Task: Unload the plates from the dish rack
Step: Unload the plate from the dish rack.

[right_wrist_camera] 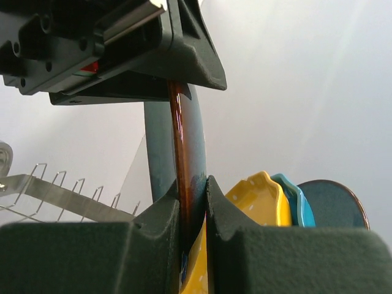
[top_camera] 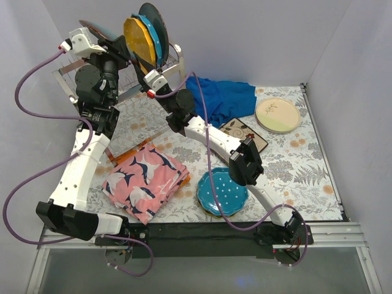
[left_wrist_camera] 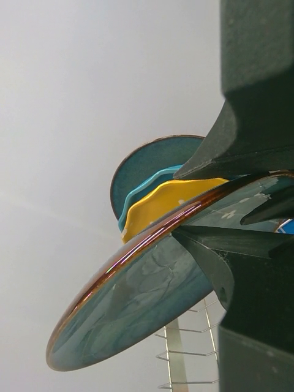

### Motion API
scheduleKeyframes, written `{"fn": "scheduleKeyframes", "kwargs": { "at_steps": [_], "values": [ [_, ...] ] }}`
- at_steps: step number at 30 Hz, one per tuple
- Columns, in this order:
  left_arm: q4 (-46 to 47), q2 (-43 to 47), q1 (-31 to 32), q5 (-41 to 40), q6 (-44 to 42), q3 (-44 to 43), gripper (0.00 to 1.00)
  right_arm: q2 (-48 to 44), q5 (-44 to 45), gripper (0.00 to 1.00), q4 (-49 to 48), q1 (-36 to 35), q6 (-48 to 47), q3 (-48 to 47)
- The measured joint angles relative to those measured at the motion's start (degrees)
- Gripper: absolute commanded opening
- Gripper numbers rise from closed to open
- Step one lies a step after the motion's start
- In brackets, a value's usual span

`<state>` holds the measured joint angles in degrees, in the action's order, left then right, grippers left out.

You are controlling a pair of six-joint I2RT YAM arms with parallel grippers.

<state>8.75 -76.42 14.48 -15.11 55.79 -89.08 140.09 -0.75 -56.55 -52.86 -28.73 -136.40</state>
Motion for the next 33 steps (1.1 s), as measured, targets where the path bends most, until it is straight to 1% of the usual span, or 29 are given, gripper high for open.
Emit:
{"fn": "scheduleKeyframes", "kwargs": {
  "at_steps": [4, 10, 13, 19, 26, 33],
  "values": [
    [1.55, 1.62, 0.0, 0.59, -0.33, 1.84, 0.0, -0.42, -0.35, 0.01, -0.44, -0.31, 1.4, 0.33],
    [5.01, 5.01, 0.0, 0.85, -0.79, 7.13, 0.0, -1.64, -0.48, 0.01, -0.46, -0.94, 5.4, 2.8],
    [5.38, 5.95, -0.02, 1.73, -2.01, 8.07, 0.0, -1.64, 0.33, 0.01, -0.44, -1.33, 7.17, 2.93],
    [5.64, 6.01, 0.0, 6.19, -4.55, 7.76, 0.0, -1.75, 2.67, 0.01, -0.2, -1.53, 11.3, 2.56],
    [3.43, 3.17, 0.0, 11.91, -6.1, 2.97, 0.0, -3.89, 7.21, 0.01, 1.77, -1.38, 18.4, 3.56],
    [3.13, 2.23, 0.17, 16.28, -8.09, 1.66, 0.0, -5.79, 10.32, 0.01, 4.2, -0.9, 28.72, 4.96]
  ]
}}
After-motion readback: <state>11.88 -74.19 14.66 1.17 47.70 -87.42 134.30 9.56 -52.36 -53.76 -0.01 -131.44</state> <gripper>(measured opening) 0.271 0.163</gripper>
